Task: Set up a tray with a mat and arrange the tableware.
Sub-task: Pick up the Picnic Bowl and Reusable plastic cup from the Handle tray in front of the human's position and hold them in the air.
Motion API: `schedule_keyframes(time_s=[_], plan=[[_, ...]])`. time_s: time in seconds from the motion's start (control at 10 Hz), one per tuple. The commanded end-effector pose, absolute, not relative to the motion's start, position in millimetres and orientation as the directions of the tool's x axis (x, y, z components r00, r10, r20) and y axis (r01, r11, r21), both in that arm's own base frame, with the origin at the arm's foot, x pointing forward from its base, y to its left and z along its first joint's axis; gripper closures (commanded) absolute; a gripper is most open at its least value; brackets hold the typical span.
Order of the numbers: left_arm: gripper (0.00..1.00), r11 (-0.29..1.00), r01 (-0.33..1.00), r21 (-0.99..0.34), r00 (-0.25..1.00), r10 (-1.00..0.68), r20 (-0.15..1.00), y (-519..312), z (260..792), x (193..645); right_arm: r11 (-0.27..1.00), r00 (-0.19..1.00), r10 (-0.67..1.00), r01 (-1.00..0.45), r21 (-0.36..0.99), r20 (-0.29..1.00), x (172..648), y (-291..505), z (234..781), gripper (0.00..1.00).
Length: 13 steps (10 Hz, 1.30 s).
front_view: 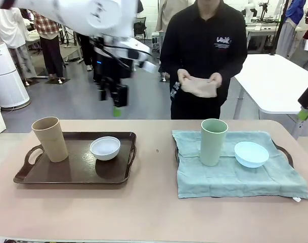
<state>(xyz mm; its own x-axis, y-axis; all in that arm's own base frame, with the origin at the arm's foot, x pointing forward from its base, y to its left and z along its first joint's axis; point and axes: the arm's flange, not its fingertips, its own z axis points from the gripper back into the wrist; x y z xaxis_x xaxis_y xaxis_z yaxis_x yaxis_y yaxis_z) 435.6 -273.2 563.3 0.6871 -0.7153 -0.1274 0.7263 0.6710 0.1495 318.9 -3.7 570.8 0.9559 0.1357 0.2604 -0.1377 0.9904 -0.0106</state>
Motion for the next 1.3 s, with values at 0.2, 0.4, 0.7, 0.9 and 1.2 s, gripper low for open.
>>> schedule_keyframes(time_s=[0.2, 0.4, 0.7, 0.9, 1.2], plan=[[0.00, 0.919, 0.382, 0.101, 0.916, -0.362, -0.171, -96.2, 562.5, 396.2, 0.999, 0.973, 0.042, -0.046, 0.014, 0.228, 304.5, -25.8, 569.7, 0.00], [0.00, 0.846, 0.520, 0.121, 0.851, -0.499, -0.166, -156.2, 584.0, 413.1, 0.998, 0.968, 0.058, -0.065, 0.022, 0.243, 308.1, -31.1, 569.6, 0.00], [0.00, 0.885, 0.457, -0.091, 0.886, -0.462, -0.043, -112.0, 594.6, 399.6, 0.943, 0.979, 0.055, -0.115, 0.313, 0.195, 313.0, -36.6, 580.8, 0.00], [0.00, 0.860, 0.353, -0.369, 0.935, -0.337, 0.111, -68.6, 606.2, 388.9, 0.780, 0.991, -0.025, -0.062, 0.622, 0.129, 325.2, -62.2, 582.1, 0.00], [0.00, 0.623, 0.170, -0.763, 0.985, -0.126, 0.117, -4.1, 593.5, 361.9, 0.722, 0.986, -0.158, 0.076, 0.688, 0.056, 336.9, -80.8, 569.2, 0.00]])
